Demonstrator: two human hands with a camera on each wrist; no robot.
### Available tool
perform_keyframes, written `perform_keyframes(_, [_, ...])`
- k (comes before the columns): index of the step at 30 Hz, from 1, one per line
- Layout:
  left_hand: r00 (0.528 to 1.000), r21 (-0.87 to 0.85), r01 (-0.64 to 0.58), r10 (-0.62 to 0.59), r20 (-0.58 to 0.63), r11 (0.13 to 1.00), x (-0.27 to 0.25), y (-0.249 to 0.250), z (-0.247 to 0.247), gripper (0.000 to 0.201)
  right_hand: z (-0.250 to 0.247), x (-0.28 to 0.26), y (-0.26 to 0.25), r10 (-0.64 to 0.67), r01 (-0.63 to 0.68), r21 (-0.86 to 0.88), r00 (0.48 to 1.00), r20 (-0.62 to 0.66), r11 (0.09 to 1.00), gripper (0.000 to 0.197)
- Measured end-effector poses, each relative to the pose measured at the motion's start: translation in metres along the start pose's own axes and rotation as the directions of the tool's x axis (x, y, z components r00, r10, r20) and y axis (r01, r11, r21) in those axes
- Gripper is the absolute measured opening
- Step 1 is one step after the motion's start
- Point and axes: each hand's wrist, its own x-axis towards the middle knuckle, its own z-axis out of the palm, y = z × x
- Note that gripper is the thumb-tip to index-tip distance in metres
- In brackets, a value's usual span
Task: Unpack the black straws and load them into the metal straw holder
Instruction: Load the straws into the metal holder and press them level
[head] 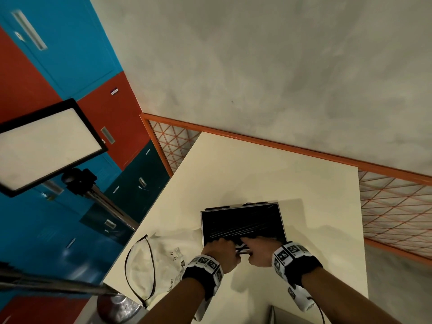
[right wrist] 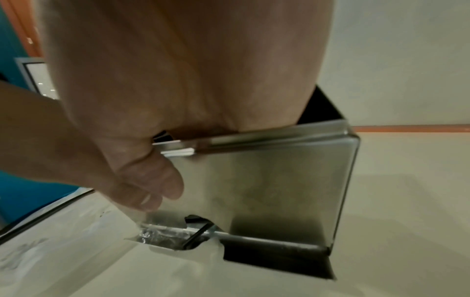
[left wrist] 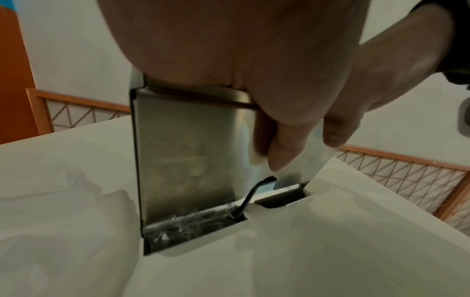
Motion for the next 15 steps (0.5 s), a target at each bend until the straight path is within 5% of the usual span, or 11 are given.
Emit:
perform_keyframes(5, [1.000,0.005,0.010,-0.010,0.006,1.000,0.0021,-0.0002,-0.0045,0.041,-0.0070,-0.0001,0.0014,-0.004,0.005,0.035,1.000,-0.009,0.999,0.047])
perform_keyframes(15, [1.000,-0.005,0.000,0.000,-0.026,1.000,-0.0001,0.0003,-0.0056,0.037,-0.0055,0.0031,0.0065,-0.032,0.026,-0.193,0.999,-0.025,0.981,0.036])
